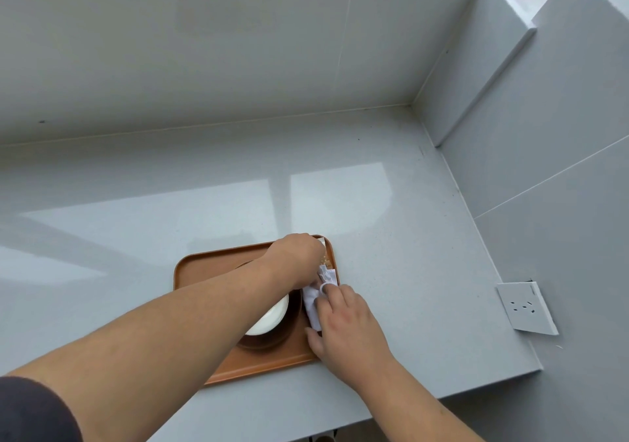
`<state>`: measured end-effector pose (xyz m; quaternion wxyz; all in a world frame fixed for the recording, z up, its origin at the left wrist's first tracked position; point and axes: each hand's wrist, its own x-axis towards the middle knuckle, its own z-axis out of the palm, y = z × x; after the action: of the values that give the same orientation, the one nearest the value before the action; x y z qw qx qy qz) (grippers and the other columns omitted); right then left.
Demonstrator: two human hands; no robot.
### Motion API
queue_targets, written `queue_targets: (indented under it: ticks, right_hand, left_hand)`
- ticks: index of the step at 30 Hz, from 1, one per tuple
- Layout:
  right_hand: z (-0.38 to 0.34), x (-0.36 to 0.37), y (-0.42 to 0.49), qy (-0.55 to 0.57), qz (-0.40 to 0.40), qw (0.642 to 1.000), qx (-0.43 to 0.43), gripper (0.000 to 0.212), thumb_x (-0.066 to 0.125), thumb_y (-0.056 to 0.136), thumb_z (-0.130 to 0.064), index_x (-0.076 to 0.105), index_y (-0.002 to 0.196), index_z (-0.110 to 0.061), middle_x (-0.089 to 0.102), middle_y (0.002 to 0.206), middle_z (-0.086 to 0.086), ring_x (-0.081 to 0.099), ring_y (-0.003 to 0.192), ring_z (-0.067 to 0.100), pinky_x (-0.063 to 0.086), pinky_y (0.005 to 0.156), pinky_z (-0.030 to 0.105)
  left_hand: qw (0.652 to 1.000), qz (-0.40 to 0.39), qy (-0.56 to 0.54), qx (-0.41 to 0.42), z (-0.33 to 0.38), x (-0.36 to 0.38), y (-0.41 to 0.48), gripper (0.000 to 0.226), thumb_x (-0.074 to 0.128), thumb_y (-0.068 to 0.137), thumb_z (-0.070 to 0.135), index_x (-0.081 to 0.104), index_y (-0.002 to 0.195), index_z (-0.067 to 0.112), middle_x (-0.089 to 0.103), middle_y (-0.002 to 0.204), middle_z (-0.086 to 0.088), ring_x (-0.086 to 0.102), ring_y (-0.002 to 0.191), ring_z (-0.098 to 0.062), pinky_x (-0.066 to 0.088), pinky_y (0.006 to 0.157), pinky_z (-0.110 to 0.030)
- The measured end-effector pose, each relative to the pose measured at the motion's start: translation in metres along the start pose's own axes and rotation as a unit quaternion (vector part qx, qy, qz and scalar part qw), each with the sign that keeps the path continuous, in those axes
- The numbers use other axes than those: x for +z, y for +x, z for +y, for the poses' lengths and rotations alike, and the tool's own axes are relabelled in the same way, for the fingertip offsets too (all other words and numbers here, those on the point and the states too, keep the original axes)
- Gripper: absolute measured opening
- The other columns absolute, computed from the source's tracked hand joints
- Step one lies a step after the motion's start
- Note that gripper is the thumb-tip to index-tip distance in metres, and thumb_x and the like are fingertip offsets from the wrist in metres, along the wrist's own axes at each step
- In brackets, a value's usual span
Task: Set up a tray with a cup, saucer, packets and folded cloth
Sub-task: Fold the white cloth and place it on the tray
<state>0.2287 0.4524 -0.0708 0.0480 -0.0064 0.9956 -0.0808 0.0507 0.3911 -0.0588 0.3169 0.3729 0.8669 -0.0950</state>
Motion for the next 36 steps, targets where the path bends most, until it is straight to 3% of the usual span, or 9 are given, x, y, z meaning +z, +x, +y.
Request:
queue_targets:
  ticks: [5, 9, 13, 16, 20, 25, 31, 33, 36]
  right_hand:
    - [0.001, 0.002, -0.003, 0.017, -0.029, 0.999, 0.006, 0.060, 0.068, 0.083, -0.043, 0.059, 0.133, -0.010, 0.058, 0.138, 0.010, 0.059, 0.113, 0.026, 0.056, 0.092, 0.036]
    - [0.004, -0.001, -0.003, 0.037, -0.067, 0.997, 0.021, 0.050, 0.072, 0.084, -0.047, 0.066, 0.122, -0.015, 0.060, 0.143, 0.007, 0.066, 0.099, 0.022, 0.060, 0.073, 0.031]
    - [0.009, -0.001, -0.008, 0.020, -0.083, 0.996, 0.012, 0.048, 0.059, 0.097, -0.049, 0.065, 0.130, -0.015, 0.054, 0.151, 0.008, 0.069, 0.106, 0.022, 0.061, 0.071, 0.032]
    - [0.011, 0.002, -0.014, 0.023, -0.073, 0.997, 0.000, 0.044, 0.064, 0.096, -0.040, 0.066, 0.132, -0.015, 0.056, 0.149, 0.010, 0.069, 0.110, 0.021, 0.062, 0.072, 0.028]
    - [0.018, 0.000, -0.012, 0.020, -0.090, 0.996, -0.002, 0.053, 0.088, 0.072, -0.024, 0.071, 0.123, -0.017, 0.063, 0.140, 0.009, 0.072, 0.091, 0.019, 0.059, 0.056, 0.026]
    - [0.020, 0.001, -0.010, 0.016, -0.083, 0.996, -0.007, 0.037, 0.085, 0.073, -0.016, 0.071, 0.107, -0.019, 0.064, 0.138, 0.006, 0.071, 0.081, 0.020, 0.056, 0.050, 0.029]
    - [0.019, 0.007, -0.013, 0.022, -0.066, 0.997, -0.020, 0.032, 0.077, 0.086, -0.020, 0.070, 0.117, -0.016, 0.063, 0.133, 0.004, 0.070, 0.091, 0.020, 0.060, 0.062, 0.028]
    - [0.020, 0.010, -0.015, 0.021, -0.034, 0.999, -0.031, 0.033, 0.066, 0.095, -0.030, 0.069, 0.124, -0.015, 0.064, 0.137, 0.007, 0.070, 0.105, 0.022, 0.062, 0.079, 0.032]
    - [0.018, 0.018, -0.023, -0.024, -0.007, 0.998, -0.051, 0.047, 0.049, 0.102, -0.036, 0.063, 0.139, -0.010, 0.060, 0.145, 0.012, 0.061, 0.129, 0.027, 0.051, 0.107, 0.039]
  left_hand:
    - [1.000, 0.017, -0.010, -0.002, 0.000, 0.003, 0.003, 0.019, 0.068, 0.088, 0.028, 0.051, 0.087, 0.020, 0.049, 0.073, 0.004, 0.046, 0.060, -0.015, 0.039, 0.058, -0.031]
    - [0.997, 0.064, -0.049, 0.014, -0.001, 0.006, 0.000, 0.034, 0.074, 0.085, 0.032, 0.042, 0.094, 0.021, 0.043, 0.076, 0.006, 0.049, 0.069, -0.019, 0.034, 0.054, -0.032]
    - [1.000, -0.012, 0.022, 0.017, 0.010, -0.009, -0.002, 0.027, 0.072, 0.090, 0.037, 0.065, 0.107, 0.018, 0.053, 0.078, 0.007, 0.056, 0.075, -0.020, 0.042, 0.063, -0.032]
    - [0.996, -0.087, 0.018, 0.006, 0.016, -0.015, 0.001, 0.035, 0.067, 0.095, 0.042, 0.068, 0.122, 0.019, 0.069, 0.110, 0.003, 0.062, 0.091, -0.020, 0.042, 0.071, -0.032]
    - [0.998, 0.023, -0.052, 0.025, 0.009, -0.007, -0.008, 0.028, 0.068, 0.094, 0.033, 0.057, 0.115, 0.017, 0.062, 0.099, 0.000, 0.057, 0.085, -0.023, 0.042, 0.069, -0.033]
    - [0.998, 0.031, -0.047, 0.037, 0.007, -0.008, -0.015, 0.016, 0.059, 0.098, 0.020, 0.062, 0.113, 0.022, 0.061, 0.101, 0.002, 0.057, 0.087, -0.021, 0.045, 0.070, -0.034]
    - [0.999, -0.004, -0.002, 0.045, 0.012, -0.014, -0.022, 0.023, 0.057, 0.101, 0.028, 0.070, 0.119, 0.023, 0.068, 0.118, -0.003, 0.066, 0.104, -0.026, 0.048, 0.077, -0.034]
    - [0.999, -0.010, -0.012, 0.052, 0.013, -0.018, -0.028, 0.023, 0.060, 0.098, 0.030, 0.071, 0.116, 0.020, 0.069, 0.119, -0.005, 0.065, 0.104, -0.026, 0.046, 0.077, -0.034]
    - [0.986, -0.134, 0.078, 0.066, 0.026, -0.031, -0.031, 0.040, 0.060, 0.100, 0.043, 0.063, 0.133, 0.021, 0.062, 0.132, 0.002, 0.062, 0.114, -0.021, 0.044, 0.080, -0.033]
